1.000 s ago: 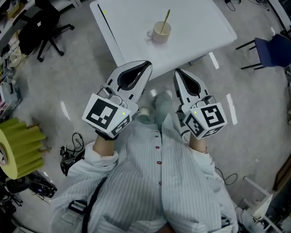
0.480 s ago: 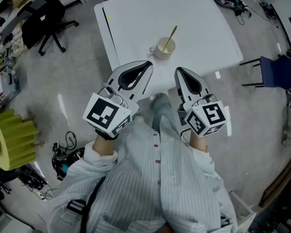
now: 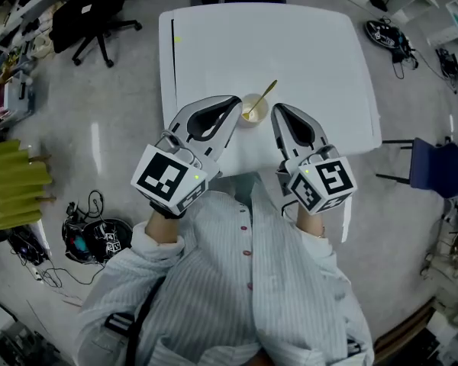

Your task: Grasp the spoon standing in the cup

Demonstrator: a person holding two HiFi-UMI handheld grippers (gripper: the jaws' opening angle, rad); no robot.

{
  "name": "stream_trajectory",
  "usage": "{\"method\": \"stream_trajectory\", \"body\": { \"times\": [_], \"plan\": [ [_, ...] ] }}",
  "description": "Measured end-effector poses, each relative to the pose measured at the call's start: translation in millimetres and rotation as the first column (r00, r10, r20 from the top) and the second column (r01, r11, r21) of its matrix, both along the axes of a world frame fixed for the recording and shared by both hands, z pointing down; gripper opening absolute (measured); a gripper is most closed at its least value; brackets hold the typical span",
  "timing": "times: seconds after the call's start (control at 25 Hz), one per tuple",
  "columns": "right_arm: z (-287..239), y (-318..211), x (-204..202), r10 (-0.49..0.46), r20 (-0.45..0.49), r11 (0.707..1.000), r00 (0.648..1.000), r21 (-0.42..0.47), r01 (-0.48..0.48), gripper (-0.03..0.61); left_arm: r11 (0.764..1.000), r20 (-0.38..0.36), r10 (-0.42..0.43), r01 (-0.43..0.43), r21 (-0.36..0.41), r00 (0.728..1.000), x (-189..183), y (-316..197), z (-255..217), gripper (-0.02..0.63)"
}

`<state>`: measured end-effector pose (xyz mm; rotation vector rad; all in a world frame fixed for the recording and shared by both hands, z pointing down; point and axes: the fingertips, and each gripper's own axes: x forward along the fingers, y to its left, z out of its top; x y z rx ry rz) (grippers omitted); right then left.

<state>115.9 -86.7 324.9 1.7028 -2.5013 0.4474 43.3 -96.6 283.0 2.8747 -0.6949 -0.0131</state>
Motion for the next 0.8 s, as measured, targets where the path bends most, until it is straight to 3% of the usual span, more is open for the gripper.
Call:
{"method": "stream_trajectory", "body": {
  "times": [0.36, 0.8],
  "plan": [
    [-5, -40, 41, -0.157, 0.009, 0.988, 0.988, 0.002, 0.157, 0.009, 0.987, 0.014, -0.159, 0.159, -0.002, 0.987, 37, -30, -4, 0.014],
    [1, -69, 34, -0.324, 0.004, 0.946, 0.946, 0.002, 0.324, 0.011, 0.953, 0.021, -0.304, 0.304, -0.006, 0.953, 36, -46, 2, 0.014]
  ]
}}
